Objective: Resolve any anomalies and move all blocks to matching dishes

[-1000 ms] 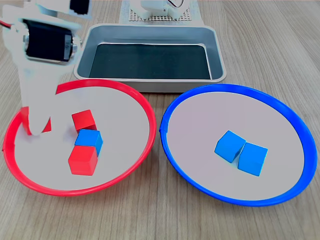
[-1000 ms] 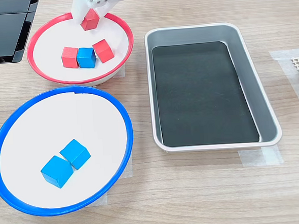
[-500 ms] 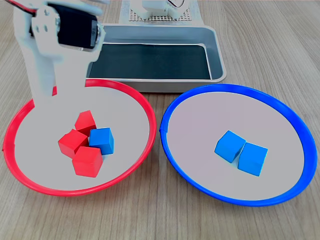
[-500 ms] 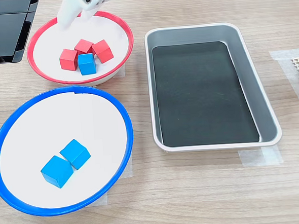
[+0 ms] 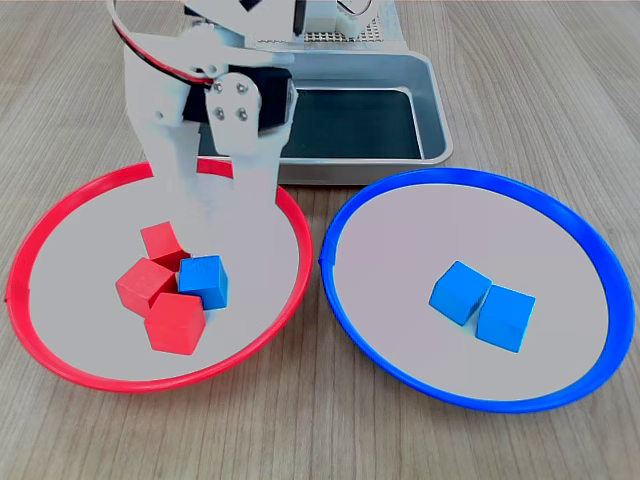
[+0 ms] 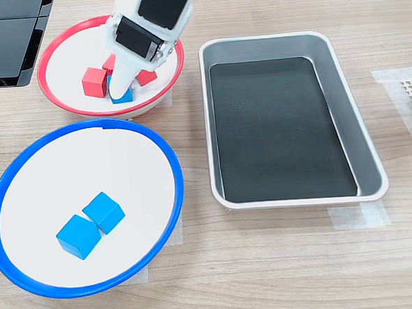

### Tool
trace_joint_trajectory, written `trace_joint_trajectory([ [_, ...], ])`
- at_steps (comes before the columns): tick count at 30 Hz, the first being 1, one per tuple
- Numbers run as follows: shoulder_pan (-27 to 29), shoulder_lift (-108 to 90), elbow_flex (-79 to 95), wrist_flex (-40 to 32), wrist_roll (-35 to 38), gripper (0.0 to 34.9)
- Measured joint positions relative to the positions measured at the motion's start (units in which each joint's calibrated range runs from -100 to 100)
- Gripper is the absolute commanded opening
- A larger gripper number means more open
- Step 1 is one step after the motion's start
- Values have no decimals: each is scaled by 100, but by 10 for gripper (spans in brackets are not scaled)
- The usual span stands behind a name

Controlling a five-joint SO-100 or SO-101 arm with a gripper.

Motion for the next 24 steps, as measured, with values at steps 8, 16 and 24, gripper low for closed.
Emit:
trace_joint_trajectory([
  [8, 35, 0, 18, 0, 313, 166],
  [16, 248, 171, 18, -245, 650, 168],
  [24, 265, 426, 18, -563, 679, 152],
])
